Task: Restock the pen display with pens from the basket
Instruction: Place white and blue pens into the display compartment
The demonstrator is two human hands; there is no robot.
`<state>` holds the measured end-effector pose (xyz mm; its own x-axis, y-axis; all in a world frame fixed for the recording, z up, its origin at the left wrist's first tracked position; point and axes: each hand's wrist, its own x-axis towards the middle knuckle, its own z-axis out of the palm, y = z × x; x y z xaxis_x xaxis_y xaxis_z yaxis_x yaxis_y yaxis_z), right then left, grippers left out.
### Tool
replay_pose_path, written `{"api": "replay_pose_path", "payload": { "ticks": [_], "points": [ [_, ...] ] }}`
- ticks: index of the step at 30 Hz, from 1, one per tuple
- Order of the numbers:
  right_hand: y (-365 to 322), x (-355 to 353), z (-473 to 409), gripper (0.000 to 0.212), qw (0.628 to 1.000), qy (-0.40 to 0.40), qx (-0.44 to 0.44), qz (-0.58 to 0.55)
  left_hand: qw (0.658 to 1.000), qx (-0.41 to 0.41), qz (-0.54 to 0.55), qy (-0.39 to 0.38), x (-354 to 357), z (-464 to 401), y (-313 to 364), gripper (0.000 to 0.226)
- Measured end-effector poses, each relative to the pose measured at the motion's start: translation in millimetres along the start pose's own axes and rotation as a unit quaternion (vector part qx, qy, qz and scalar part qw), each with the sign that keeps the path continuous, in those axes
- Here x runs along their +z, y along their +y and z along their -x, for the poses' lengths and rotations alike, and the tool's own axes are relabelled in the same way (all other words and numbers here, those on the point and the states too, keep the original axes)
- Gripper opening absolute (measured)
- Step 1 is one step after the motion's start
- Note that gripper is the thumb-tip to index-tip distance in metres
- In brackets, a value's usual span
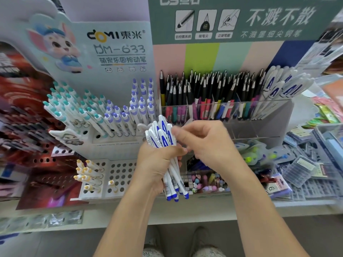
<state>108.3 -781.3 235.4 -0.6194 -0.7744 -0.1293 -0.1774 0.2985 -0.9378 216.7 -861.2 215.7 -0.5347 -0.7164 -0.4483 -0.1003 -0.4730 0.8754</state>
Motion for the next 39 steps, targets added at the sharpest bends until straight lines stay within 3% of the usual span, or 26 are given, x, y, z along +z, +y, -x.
{"api": "replay_pose_path", "payload": {
  "ticks": [1, 7, 11, 15, 18, 22, 26, 31, 35, 39],
  "points": [
    [-0.5, 2.7, 0.9, 0.02, 1.0, -0.027, -0.002, -0.005, 1.0, 0.007, 0.001, -0.006, -0.1, -0.3, 0.9, 0.026],
    [-0.1, 8.2, -1.7, 0.01, 0.994, -0.008, 0.021, -0.103, 0.999, 0.028, 0.001, -0.037, -4.5, 2.2, 5.7, 0.028],
    [-4.1, 14.9, -2.3, 0.015, 0.998, 0.027, -0.011, -0.051, 0.997, 0.006, 0.055, -0.061, -5.8, 6.3, 8.5, 0.028],
    [-13.7, 11.2, -1.6, 0.013, 0.989, 0.072, -0.051, -0.117, 0.993, 0.007, 0.062, -0.099, -14.7, 7.7, 11.4, 0.031],
    [-18.8, 5.8, -2.6, 0.01, 0.969, 0.109, -0.07, -0.21, 0.994, 0.008, 0.04, -0.104, -21.2, 8.6, 10.3, 0.034],
    [-17.3, -6.8, -8.7, 0.009, 0.906, 0.186, -0.1, -0.368, 0.995, 0.014, 0.004, -0.103, -33.1, 9.2, 9.6, 0.036],
    [-0.3, -8.3, -17.2, 0.014, 0.901, 0.277, -0.133, -0.306, 0.996, 0.035, 0.009, -0.087, -46.2, 9.0, 8.8, 0.02],
    [30.3, 25.7, -17.3, 0.019, 0.949, 0.252, -0.118, -0.148, 0.994, -0.011, 0.101, -0.047, -46.6, 8.6, 10.4, 0.024],
    [37.6, 38.7, -18.5, 0.019, 0.949, 0.257, -0.126, -0.129, 0.976, -0.061, 0.201, -0.05, -42.1, 10.5, 7.9, 0.026],
    [24.8, 27.3, -20.1, 0.017, 0.923, 0.301, -0.158, -0.178, 0.975, -0.087, 0.199, -0.043, -43.2, 13.4, 7.0, 0.014]
  ]
}}
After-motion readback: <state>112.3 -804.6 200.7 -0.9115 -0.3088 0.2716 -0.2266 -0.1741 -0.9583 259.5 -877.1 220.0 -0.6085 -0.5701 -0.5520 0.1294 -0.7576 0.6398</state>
